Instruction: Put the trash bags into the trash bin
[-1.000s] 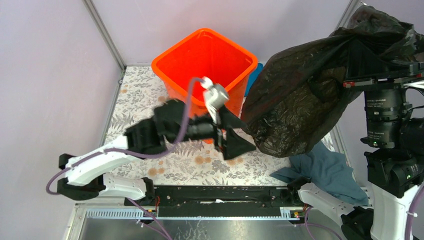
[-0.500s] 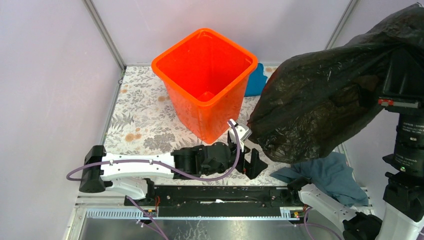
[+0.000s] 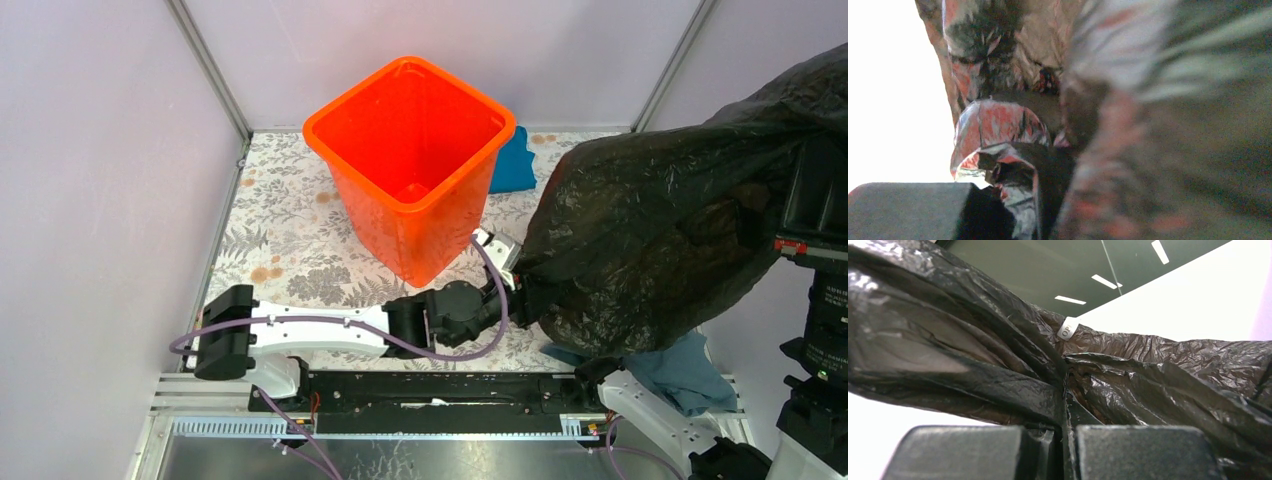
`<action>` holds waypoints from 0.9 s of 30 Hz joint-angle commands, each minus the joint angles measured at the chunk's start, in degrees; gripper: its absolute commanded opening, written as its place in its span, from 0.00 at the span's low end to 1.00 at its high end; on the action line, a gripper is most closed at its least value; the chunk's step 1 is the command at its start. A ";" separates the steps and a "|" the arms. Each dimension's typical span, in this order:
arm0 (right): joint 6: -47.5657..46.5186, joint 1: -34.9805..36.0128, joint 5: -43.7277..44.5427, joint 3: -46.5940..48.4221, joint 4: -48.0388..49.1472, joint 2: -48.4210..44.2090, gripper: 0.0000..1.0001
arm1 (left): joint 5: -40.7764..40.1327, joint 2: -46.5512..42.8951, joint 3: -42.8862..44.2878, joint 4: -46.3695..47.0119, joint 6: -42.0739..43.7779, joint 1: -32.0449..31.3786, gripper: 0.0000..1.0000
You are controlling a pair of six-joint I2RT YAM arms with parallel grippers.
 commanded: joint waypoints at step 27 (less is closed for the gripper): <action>12.64 0.30 -25.23 -10.22 19.30 9.69 0.00 | -8.30 -4.72 44.02 -18.91 40.19 32.36 0.00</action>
